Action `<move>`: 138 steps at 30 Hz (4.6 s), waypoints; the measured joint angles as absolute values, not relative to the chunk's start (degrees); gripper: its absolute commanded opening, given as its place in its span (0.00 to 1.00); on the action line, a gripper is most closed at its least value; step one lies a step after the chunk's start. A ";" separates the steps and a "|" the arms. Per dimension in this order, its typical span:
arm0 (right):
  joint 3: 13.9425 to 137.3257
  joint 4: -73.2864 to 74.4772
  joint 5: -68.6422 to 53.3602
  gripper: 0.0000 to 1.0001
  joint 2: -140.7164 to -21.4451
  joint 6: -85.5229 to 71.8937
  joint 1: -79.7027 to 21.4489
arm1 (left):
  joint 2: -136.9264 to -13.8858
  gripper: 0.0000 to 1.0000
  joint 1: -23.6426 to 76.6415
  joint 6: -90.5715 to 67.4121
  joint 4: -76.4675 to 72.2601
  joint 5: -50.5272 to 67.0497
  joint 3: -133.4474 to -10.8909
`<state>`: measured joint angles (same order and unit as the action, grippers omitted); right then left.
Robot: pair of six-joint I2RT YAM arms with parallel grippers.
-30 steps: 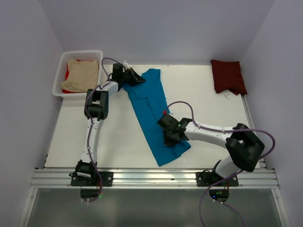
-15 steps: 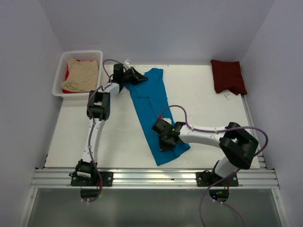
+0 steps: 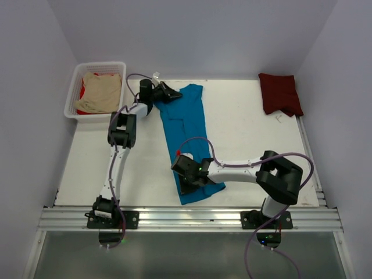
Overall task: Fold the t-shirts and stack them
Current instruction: Fold the tshirt
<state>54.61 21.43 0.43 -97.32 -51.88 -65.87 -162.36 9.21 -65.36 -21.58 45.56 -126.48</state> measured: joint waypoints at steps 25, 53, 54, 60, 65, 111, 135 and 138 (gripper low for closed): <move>61.30 31.03 19.79 0.00 -92.92 -47.37 -65.14 | -110.28 0.00 16.01 -27.81 -9.50 14.24 -87.02; 51.92 36.56 21.12 0.00 -80.66 -50.54 -63.44 | -141.51 0.00 21.93 -26.35 14.63 -0.91 -114.32; 51.59 36.12 20.40 0.00 -81.14 -50.61 -63.44 | -142.26 0.00 21.93 -26.35 14.96 -0.86 -115.68; 48.60 32.27 15.99 0.00 -84.75 -51.42 -63.48 | -146.74 0.00 21.93 -26.33 15.90 1.08 -122.89; 47.48 30.55 14.26 0.00 -87.22 -51.75 -63.64 | -147.96 0.00 21.91 -26.33 15.88 2.76 -124.79; 30.50 29.98 16.10 0.51 -53.23 -52.12 -44.95 | -68.51 0.68 30.09 -38.70 3.97 11.77 -31.22; 20.16 8.80 0.38 0.24 -62.43 -60.34 -43.31 | -61.56 0.53 43.00 -54.13 6.04 11.55 -18.92; 20.14 11.68 0.40 0.27 -60.58 -60.07 -43.31 | -61.17 0.49 43.57 -55.33 5.43 11.81 -17.76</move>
<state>20.14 11.68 0.40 -60.58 -60.07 -43.31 -61.17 43.57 -55.33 5.43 11.81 -17.76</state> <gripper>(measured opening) 0.244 0.509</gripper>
